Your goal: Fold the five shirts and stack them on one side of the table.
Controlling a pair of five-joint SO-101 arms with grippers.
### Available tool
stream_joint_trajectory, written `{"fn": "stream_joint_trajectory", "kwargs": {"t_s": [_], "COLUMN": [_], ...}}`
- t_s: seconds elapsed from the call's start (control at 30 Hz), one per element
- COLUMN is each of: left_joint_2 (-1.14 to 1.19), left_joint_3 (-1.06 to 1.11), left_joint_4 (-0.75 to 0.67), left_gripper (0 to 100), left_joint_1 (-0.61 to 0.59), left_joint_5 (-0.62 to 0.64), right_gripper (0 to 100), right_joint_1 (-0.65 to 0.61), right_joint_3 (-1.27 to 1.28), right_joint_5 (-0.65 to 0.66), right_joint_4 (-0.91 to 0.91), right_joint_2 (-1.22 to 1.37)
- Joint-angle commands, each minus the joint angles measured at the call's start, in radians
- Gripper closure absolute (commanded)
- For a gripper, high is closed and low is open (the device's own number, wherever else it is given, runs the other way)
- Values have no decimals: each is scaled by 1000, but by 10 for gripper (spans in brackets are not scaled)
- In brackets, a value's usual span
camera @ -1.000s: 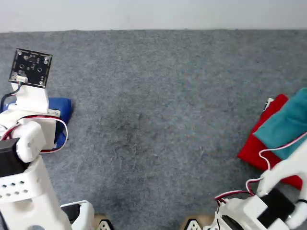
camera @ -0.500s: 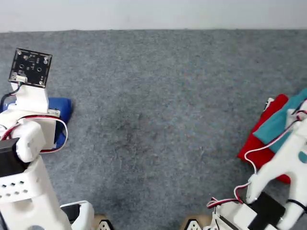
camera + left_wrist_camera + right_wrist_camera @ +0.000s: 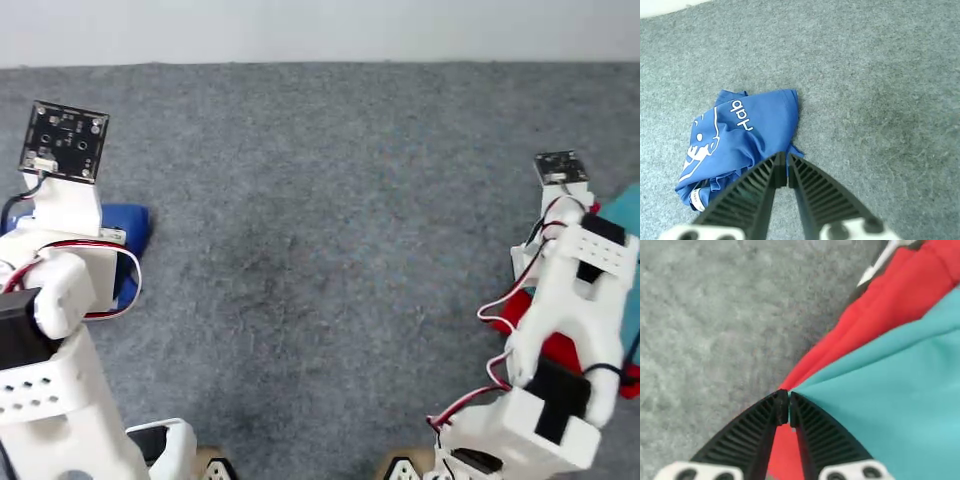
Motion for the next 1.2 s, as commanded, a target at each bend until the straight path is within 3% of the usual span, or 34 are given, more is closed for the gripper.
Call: {"fn": "stream_joint_trajectory", "kwargs": {"t_s": [0.0, 0.17, 0.4, 0.7, 0.9, 1.03, 1.17], "left_joint_2": [-11, -11, -11, -11, -11, -11, -11], "left_joint_3": [-2, -2, -2, -1, -1, -1, -1], "left_joint_4": [12, 12, 12, 12, 12, 12, 12], "left_gripper": [987, 987, 987, 987, 987, 987, 987], "left_joint_1": [-6, -6, -6, -2, -5, -5, -5], "left_joint_5": [-3, -3, -3, -3, -3, -3, -3], "right_gripper": [988, 983, 983, 987, 987, 987, 986], "right_joint_1": [12, 99, 150, 13, -12, 71, 168], "right_joint_3": [-52, -107, -41, -43, -37, -35, -32], "right_joint_5": [11, 11, 12, 8, 6, 6, 9], "right_joint_4": [45, -133, -519, -803, -705, -545, -503], "right_joint_2": [-131, -232, -77, 202, 94, -65, -114]}}
